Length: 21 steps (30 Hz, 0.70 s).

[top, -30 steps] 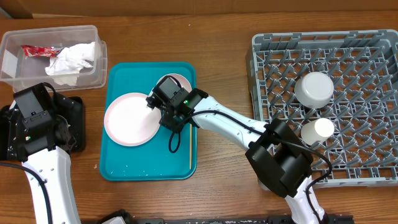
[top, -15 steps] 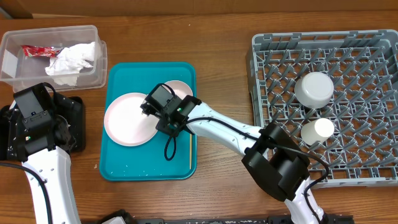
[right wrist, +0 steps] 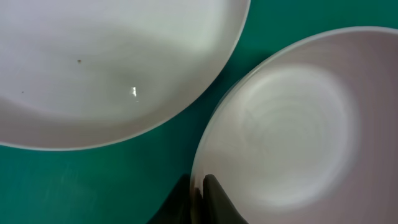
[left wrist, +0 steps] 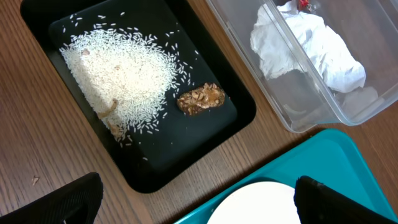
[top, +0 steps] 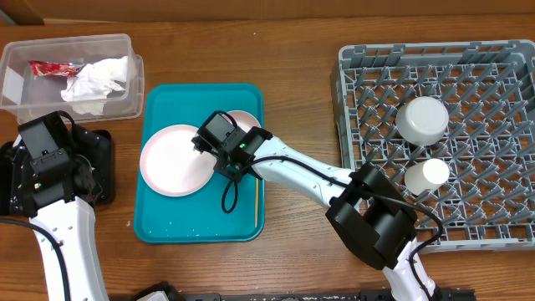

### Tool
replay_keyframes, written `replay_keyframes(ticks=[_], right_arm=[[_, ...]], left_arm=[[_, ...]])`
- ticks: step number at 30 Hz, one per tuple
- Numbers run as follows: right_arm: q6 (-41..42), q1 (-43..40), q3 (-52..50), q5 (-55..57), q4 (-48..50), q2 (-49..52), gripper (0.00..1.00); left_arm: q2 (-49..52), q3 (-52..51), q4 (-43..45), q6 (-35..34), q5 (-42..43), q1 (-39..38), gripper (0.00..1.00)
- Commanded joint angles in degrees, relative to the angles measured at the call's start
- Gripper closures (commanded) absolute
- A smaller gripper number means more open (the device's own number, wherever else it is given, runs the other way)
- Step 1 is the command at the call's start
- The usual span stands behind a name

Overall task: Sort waste into correct bins and load items into the dishwasher
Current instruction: 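Carry the small pink plate to the rack and set it down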

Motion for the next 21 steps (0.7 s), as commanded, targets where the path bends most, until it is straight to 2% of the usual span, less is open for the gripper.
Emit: replay_keyframes(ticks=[1, 9, 13, 17, 21], right_arm=[[2.36, -0.09, 1.25, 1.09, -0.76, 0.15, 0.94], [7.89, -0.57, 13.44, 8.94, -10.32, -1.64, 0.96], [15.32, -2.25, 22.77, 14.14, -17.68, -4.79, 0.96], [20.72, -6.86, 30.03, 14.53, -24.3, -10.25, 0.96], [26.23, -16.59, 32.02, 12.63, -29.18, -18.71, 0.96]], left_arm=[[-0.04, 0.5, 0.02, -0.79, 0.04, 0.46, 0.0], [-0.04, 0.5, 0.0, -0.76, 0.04, 0.46, 0.0], [-0.04, 0.5, -0.02, -0.76, 0.04, 0.46, 0.0], [-0.04, 0.5, 0.0, -0.76, 0.04, 0.46, 0.0], [-0.04, 0.5, -0.02, -0.76, 0.04, 0.46, 0.0]])
